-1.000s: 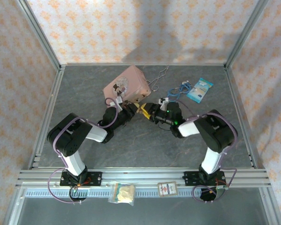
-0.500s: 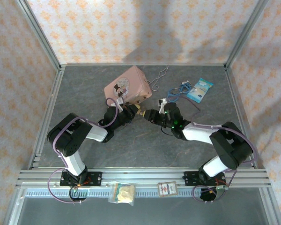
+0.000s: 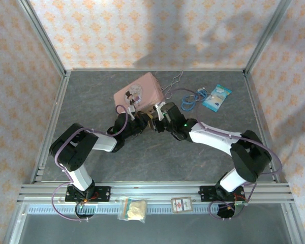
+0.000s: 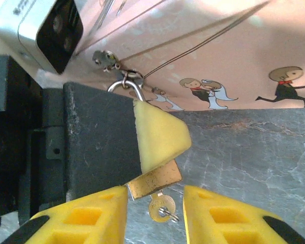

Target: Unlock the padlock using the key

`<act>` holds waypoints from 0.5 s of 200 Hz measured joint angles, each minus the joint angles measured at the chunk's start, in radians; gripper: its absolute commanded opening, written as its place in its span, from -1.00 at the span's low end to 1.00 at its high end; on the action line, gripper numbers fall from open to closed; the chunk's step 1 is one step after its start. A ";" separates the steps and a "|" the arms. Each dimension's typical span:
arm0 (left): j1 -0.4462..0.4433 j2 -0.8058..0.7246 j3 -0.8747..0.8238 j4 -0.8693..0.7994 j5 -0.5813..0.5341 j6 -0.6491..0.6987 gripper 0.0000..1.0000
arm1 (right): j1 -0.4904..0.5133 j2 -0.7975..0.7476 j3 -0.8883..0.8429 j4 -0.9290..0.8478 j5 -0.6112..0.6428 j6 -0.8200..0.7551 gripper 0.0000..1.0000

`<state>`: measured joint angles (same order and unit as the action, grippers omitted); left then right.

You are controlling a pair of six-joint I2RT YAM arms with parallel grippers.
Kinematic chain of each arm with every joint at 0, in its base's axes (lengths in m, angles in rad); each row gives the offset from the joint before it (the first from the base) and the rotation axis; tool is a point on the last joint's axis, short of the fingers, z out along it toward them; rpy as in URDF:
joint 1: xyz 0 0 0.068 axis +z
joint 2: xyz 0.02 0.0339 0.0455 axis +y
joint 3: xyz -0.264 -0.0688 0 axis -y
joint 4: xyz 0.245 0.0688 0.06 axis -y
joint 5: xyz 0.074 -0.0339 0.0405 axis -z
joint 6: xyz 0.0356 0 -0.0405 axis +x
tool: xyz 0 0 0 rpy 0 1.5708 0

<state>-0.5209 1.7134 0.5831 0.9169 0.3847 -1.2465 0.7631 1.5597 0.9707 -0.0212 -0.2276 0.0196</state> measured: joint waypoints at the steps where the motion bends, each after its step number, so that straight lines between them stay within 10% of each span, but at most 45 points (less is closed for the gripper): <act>1: 0.000 0.000 0.000 -0.001 0.000 0.001 -1.00 | 0.000 0.000 0.001 -0.002 0.002 -0.002 -0.31; 100: -0.001 -0.006 0.010 -0.040 0.003 0.016 -1.00 | 0.026 -0.021 -0.035 -0.106 0.051 -0.103 -0.30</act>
<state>-0.5217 1.7077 0.5934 0.8772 0.3874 -1.2301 0.7895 1.5383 0.9360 -0.1268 -0.1764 -0.0837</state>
